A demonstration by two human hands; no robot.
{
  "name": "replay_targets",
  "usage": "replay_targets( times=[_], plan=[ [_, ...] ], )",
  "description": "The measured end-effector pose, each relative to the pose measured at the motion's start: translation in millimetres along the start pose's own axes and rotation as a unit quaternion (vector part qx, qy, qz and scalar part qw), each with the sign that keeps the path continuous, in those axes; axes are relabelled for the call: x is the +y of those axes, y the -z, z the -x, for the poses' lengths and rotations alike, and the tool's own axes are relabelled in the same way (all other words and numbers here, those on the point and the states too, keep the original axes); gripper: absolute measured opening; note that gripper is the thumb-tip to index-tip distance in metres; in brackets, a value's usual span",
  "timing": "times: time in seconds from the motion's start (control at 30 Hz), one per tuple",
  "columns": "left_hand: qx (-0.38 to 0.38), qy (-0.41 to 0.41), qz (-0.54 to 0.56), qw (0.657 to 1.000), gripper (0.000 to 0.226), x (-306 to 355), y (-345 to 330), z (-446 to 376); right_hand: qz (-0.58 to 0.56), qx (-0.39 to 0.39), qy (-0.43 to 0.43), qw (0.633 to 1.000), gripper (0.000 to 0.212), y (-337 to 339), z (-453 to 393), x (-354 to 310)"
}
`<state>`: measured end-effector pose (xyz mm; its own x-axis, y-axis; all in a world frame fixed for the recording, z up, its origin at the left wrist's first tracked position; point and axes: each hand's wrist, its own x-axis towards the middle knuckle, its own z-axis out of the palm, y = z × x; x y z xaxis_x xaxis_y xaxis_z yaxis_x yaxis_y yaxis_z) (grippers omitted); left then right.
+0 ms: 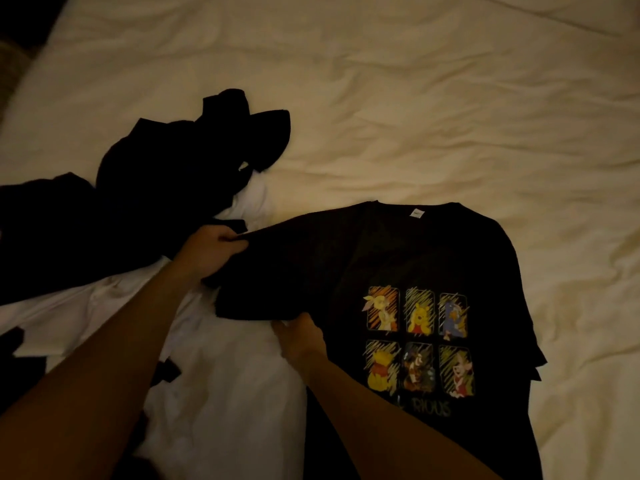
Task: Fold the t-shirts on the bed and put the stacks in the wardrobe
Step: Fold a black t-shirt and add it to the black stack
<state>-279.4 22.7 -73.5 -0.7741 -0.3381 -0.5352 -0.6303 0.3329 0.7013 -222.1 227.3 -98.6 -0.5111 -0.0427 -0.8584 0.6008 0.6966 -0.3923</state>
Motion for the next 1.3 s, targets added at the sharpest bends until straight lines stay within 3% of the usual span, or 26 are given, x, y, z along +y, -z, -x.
replay_targets(
  times=[0.1, 0.2, 0.3, 0.4, 0.47, 0.53, 0.63, 0.77, 0.93, 1.07, 1.17, 1.3],
  plan=[
    [-0.003, 0.038, 0.023, 0.999, 0.012, -8, 5, 3, -0.114, 0.003, -0.024, 0.993, 0.064, -14, -14, -15],
    [-0.021, 0.099, 0.073, 0.992, 0.017, -36, -8, 12, -0.267, -0.007, -0.087, 0.96, 0.065, -14, -16, -22],
    [0.042, 0.13, 0.177, 0.975, 0.038, -62, -21, 20, -0.42, -0.007, -0.132, 0.898, 0.049, -15, -18, -18],
    [0.098, 0.172, 0.332, 0.922, 0.047, -75, -38, 27, -0.568, -0.014, -0.166, 0.806, 0.032, -25, -17, -20],
    [0.074, 0.182, 0.354, 0.914, 0.04, -77, -47, 30, -0.613, -0.019, -0.173, 0.771, 0.023, -28, -20, -24],
    [0.065, 0.177, 0.312, 0.931, 0.031, -75, -51, 29, -0.629, -0.016, -0.172, 0.758, 0.016, -28, -26, -26],
    [0.119, 0.157, 0.234, 0.952, 0.019, -70, -47, 25, -0.624, -0.03, -0.131, 0.77, 0.024, -32, -26, -22],
    [0.154, 0.078, 0.247, 0.954, 0.01, -51, -27, 18, -0.625, -0.066, -0.07, 0.774, 0.039, -42, -11, -3],
    [0.205, 0.013, 0.106, 0.973, 0.021, -39, -6, 2, -0.597, -0.095, -0.111, 0.789, 0.033, -66, -1, -6],
    [0.186, 0.037, -0.032, 0.981, 0.041, -60, -8, 11, -0.489, -0.138, -0.139, 0.85, 0.035, -71, -1, -8],
    [0.204, 0.046, -0.255, 0.944, 0.052, -69, -17, 33, -0.353, -0.118, -0.124, 0.92, 0.039, -59, 0, -4],
    [0.21, 0.015, -0.303, 0.929, 0.04, -55, -39, 48, -0.27, -0.106, -0.069, 0.955, 0.032, -9, 0, 7]
  ],
)
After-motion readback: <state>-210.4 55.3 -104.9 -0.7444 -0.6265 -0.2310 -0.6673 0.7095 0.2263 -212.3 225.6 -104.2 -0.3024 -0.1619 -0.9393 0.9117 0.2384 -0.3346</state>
